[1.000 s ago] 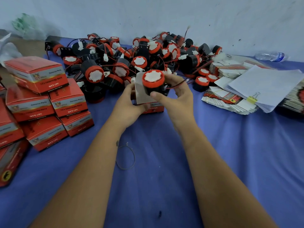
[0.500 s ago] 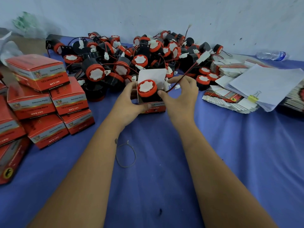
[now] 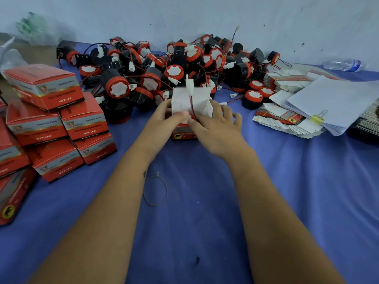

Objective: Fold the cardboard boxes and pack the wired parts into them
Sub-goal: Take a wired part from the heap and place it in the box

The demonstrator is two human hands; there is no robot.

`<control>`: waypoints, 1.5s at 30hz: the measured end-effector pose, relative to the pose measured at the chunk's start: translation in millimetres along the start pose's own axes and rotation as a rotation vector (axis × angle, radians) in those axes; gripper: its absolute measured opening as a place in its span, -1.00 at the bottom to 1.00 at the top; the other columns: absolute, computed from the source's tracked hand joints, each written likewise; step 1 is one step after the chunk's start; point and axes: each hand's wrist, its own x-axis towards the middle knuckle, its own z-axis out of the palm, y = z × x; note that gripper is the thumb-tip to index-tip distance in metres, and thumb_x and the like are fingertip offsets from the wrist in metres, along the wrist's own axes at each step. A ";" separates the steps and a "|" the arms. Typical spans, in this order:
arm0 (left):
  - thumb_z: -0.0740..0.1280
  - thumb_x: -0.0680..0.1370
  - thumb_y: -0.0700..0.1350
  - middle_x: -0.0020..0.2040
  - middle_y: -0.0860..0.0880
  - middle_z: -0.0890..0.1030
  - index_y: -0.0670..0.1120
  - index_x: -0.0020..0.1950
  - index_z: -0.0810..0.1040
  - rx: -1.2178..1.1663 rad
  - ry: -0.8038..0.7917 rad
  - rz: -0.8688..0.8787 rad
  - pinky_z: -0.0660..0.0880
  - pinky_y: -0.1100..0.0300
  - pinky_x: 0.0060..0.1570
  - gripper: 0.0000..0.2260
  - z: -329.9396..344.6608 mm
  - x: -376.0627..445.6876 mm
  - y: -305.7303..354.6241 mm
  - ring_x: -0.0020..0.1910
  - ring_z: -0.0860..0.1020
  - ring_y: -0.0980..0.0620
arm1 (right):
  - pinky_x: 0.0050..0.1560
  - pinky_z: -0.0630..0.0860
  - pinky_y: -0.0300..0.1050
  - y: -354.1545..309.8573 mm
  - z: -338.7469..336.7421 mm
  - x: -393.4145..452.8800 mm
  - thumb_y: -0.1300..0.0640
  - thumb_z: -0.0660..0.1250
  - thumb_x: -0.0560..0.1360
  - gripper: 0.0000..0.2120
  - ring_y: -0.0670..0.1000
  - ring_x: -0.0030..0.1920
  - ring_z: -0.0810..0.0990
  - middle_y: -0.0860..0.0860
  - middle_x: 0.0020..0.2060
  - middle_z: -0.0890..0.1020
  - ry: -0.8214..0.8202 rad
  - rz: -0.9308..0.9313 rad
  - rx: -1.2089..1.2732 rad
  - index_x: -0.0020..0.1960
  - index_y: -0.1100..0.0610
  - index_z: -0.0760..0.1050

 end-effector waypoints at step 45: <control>0.45 0.51 -0.12 0.37 -0.09 0.41 -0.03 0.49 0.31 0.321 0.345 0.088 0.36 0.11 0.31 -0.40 14.0 -3.4 1.2 0.35 0.37 -0.06 | -0.12 0.35 0.01 -19.6 -12.1 -12.5 0.19 0.30 0.35 -0.85 0.07 -0.27 0.41 0.02 -0.41 0.52 0.701 -0.203 0.388 -0.37 0.20 0.45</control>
